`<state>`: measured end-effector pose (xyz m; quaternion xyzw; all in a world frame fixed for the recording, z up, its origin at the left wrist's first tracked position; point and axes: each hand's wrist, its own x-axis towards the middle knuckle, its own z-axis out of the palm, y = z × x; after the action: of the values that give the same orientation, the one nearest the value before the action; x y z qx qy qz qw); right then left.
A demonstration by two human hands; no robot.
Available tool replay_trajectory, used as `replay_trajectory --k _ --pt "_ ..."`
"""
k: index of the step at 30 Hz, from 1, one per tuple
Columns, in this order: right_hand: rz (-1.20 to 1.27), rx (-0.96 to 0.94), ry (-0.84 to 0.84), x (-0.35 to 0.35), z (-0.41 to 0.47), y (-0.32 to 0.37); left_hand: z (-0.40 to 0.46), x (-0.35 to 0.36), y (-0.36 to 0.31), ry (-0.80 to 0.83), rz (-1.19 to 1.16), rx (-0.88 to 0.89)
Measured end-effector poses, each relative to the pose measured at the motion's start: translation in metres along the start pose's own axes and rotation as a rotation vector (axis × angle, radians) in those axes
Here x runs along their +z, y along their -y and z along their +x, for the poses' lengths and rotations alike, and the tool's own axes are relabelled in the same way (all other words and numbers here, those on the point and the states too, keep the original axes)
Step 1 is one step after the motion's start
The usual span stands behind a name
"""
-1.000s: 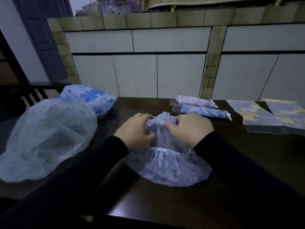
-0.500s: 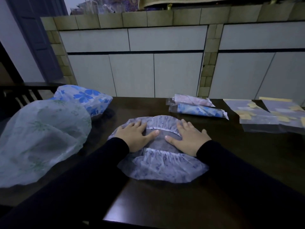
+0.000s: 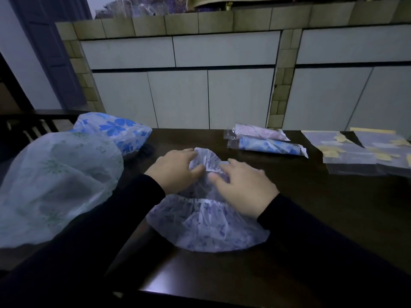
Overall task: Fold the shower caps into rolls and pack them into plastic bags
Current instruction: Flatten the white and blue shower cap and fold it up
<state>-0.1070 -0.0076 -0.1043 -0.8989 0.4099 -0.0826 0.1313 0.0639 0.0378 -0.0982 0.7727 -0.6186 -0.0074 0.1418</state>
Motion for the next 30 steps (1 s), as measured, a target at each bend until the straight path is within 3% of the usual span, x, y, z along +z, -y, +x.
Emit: replay_trajectory --k 3,6,12,16,18,21,26,30 --pt "-0.109 0.070 0.180 0.025 0.001 -0.009 -0.011 0.011 0.000 0.182 0.044 0.020" --pt "-0.151 0.104 0.169 0.030 0.017 -0.029 -0.019 0.028 0.007 0.290 0.113 -0.035" --pt "-0.108 0.048 0.114 0.020 0.021 -0.046 -0.018 0.025 0.002 0.257 0.073 -0.125" --pt "-0.025 -0.039 0.050 0.006 0.016 -0.048 -0.019 0.012 -0.004 0.206 -0.007 -0.011" --pt "-0.016 -0.040 0.160 0.003 0.013 -0.049 -0.022 0.013 -0.004 0.269 -0.057 0.017" --pt "-0.055 -0.032 0.341 -0.001 0.014 -0.054 -0.024 0.023 -0.001 0.397 0.065 0.028" --pt "-0.203 -0.061 0.498 -0.008 0.016 -0.063 -0.014 0.027 0.021 0.383 0.079 0.130" --pt "-0.251 -0.024 0.519 -0.005 0.018 -0.060 -0.010 0.022 0.022 0.320 0.053 0.131"
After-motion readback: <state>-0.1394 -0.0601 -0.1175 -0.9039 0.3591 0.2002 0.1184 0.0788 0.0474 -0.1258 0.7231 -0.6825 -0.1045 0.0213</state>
